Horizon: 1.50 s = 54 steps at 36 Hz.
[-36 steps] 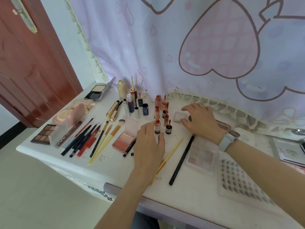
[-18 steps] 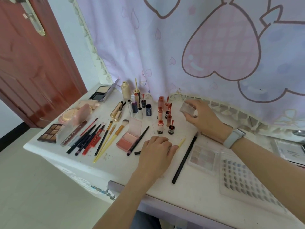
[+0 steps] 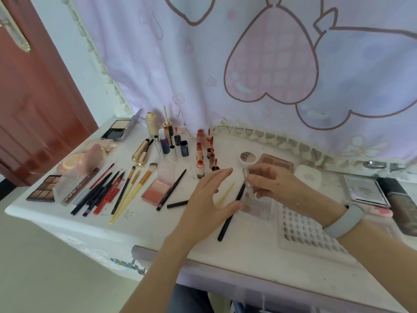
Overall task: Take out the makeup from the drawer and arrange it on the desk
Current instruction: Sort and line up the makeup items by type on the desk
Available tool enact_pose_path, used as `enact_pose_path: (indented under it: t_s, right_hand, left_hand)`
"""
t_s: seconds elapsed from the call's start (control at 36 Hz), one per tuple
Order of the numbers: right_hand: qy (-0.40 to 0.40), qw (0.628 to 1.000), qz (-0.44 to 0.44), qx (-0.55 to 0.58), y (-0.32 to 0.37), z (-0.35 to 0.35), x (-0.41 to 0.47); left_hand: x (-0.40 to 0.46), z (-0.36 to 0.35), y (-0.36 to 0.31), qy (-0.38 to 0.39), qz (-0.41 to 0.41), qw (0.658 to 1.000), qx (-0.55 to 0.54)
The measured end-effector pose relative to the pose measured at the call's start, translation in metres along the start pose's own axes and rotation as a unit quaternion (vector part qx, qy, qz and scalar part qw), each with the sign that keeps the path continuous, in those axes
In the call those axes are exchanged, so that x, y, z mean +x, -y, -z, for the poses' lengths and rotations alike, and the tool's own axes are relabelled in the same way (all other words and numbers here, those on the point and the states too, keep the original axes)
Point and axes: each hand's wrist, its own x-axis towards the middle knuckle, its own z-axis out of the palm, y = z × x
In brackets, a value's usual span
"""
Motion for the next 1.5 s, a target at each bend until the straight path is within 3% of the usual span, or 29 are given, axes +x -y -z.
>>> enact_pose_path:
  t_s: [0.17,0.28,0.33,0.39,0.44,0.5,0.64,0.78,0.94,1.06,1.17,1.25,1.5]
  right_hand:
    - [0.003,0.999,-0.009,0.039,0.001,-0.013,-0.008]
    - [0.02,0.997,0.005,0.074,0.007,-0.017,-0.015]
    - [0.013,0.998,0.022,0.056,0.012,-0.016,-0.018]
    - [-0.022,0.997,0.076,-0.025,0.015,-0.015,-0.021]
    - [-0.069,0.977,0.148,-0.135,0.015,-0.016,-0.023]
    - [-0.085,0.947,0.221,-0.218,0.014,-0.017,-0.025]
    - [-0.068,0.872,0.323,-0.362,0.013,-0.027,-0.024]
    - [-0.077,0.839,0.352,-0.408,0.013,-0.031,-0.024]
    - [-0.066,0.85,0.337,-0.4,0.009,-0.033,-0.024]
    - [-0.044,0.888,0.287,-0.358,0.006,-0.036,-0.025]
    - [-0.012,0.944,0.19,-0.268,0.009,-0.038,-0.024]
    - [0.039,0.967,0.139,-0.209,0.014,-0.041,-0.022]
    - [0.045,0.989,0.075,-0.12,0.013,-0.048,-0.016]
  left_hand:
    - [0.002,-0.004,-0.013,-0.028,-0.03,0.999,-0.029]
    - [0.002,-0.002,-0.019,-0.061,0.022,0.989,-0.131]
    - [0.003,0.001,-0.021,-0.079,0.077,0.964,-0.241]
    - [0.004,0.004,-0.024,-0.098,0.149,0.908,-0.379]
    - [0.006,0.005,-0.025,-0.099,0.196,0.84,-0.496]
    - [0.006,0.006,-0.026,-0.098,0.215,0.811,-0.535]
    - [0.004,0.004,-0.029,-0.07,0.231,0.795,-0.556]
    - [0.001,0.006,-0.027,-0.056,0.241,0.786,-0.566]
    - [-0.008,0.01,-0.026,-0.084,0.217,0.808,-0.542]
    - [-0.017,0.01,-0.021,-0.145,0.144,0.928,-0.311]
    - [-0.025,0.011,-0.015,-0.141,0.043,0.977,-0.153]
    - [-0.026,0.011,-0.013,-0.127,0.017,0.99,-0.051]
    - [-0.026,0.007,-0.009,-0.115,-0.022,0.993,0.019]
